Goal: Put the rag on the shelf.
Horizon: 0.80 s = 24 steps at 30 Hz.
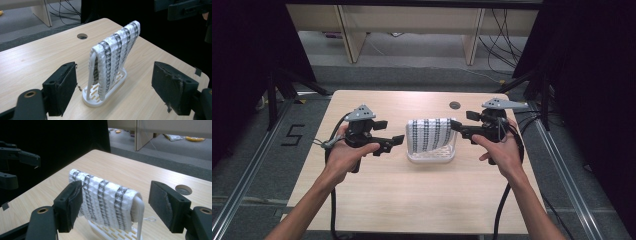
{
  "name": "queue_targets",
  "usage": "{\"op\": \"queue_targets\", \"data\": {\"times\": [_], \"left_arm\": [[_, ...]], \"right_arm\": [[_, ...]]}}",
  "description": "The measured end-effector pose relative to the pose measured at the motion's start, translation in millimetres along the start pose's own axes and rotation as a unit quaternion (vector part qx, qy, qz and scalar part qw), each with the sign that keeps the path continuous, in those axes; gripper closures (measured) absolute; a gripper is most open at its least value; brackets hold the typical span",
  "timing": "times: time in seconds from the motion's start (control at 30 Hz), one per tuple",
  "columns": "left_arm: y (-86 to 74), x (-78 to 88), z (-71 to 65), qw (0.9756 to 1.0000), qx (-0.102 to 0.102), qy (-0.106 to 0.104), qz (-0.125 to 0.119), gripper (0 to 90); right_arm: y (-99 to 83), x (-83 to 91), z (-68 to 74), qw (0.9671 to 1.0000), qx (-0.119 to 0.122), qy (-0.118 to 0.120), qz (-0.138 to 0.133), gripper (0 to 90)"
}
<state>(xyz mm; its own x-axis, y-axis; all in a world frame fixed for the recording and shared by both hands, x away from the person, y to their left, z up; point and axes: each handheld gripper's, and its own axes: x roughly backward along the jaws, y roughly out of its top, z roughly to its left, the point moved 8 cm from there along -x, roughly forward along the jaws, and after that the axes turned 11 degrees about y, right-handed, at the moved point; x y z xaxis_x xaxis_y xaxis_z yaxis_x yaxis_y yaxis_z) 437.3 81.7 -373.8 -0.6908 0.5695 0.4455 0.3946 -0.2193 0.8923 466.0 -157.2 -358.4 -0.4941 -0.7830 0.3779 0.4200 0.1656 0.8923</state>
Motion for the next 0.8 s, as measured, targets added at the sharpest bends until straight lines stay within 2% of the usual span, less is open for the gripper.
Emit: {"op": "queue_targets", "data": {"times": [0.1,0.13,0.2,0.23,0.27,0.3,0.5,0.53,0.6,0.63,0.67,0.73,0.77,0.8], "left_arm": [[-4.2,3.5,-2.5,1.0,-0.006,-0.001,0.002,19.6],[-5.0,3.8,-3.4,1.0,-0.007,-0.001,-0.003,19.6],[-7.5,6.0,-5.1,1.0,-0.007,-0.003,-0.001,19.6],[-8.1,6.1,-6.5,0.9999,-0.006,-0.008,-0.006,19.7],[-9.7,7.2,-6.8,0.9999,-0.008,-0.006,-0.003,19.7],[-10.7,7.5,-7.6,0.9999,-0.007,-0.007,-0.004,19.7],[-19.0,11.3,-11.7,0.9998,-0.007,-0.016,-0.004,19.9],[-20.1,12.2,-12.3,0.9998,-0.006,-0.017,-0.007,19.9],[-23.0,14.1,-13.0,0.9998,-0.006,-0.017,-0.007,19.9],[-24.6,14.9,-13.0,0.9998,-0.008,-0.017,-0.005,20.0],[-26.0,15.5,-13.2,0.9998,-0.007,-0.016,-0.005,20.0],[-29.0,16.7,-13.4,0.9998,-0.014,-0.013,-0.005,20.0],[-30.6,17.3,-13.4,0.9998,-0.018,-0.011,-0.005,20.0],[-32.2,17.8,-13.7,0.9998,-0.018,-0.011,-0.005,20.0]], "right_arm": [[-3.8,3.9,1.6,1.0,-0.007,-0.002,0.001,28.5],[-4.4,4.2,1.2,1.0,0.001,0.001,-0.001,28.5],[-6.4,6.3,2.5,1.0,-0.005,-0.004,-0.003,28.5],[-6.8,6.6,2.2,1.0,0.003,0.001,-0.004,28.5],[-8.0,7.6,4.4,1.0,-0.008,0.0,-0.004,28.5],[-8.8,8.9,3.7,1.0,-0.001,-0.002,-0.003,28.5],[-14.9,10.7,9.8,1.0,-0.003,0.008,0.0,28.5],[-15.8,11.4,8.9,1.0,0.008,0.005,-0.002,28.5],[-19.0,11.8,13.5,0.9999,-0.008,0.012,-0.002,28.5],[-19.3,11.6,11.9,0.9999,0.009,0.012,-0.006,28.5],[-21.6,12.6,14.4,0.9999,-0.004,0.014,-0.002,28.4],[-23.3,13.2,14.3,0.9998,0.005,0.016,-0.005,27.9],[-25.7,14.4,15.0,0.9999,-0.001,0.01,-0.005,27.6],[-26.7,13.8,15.0,0.9998,0.004,0.017,-0.008,27.3]]}}
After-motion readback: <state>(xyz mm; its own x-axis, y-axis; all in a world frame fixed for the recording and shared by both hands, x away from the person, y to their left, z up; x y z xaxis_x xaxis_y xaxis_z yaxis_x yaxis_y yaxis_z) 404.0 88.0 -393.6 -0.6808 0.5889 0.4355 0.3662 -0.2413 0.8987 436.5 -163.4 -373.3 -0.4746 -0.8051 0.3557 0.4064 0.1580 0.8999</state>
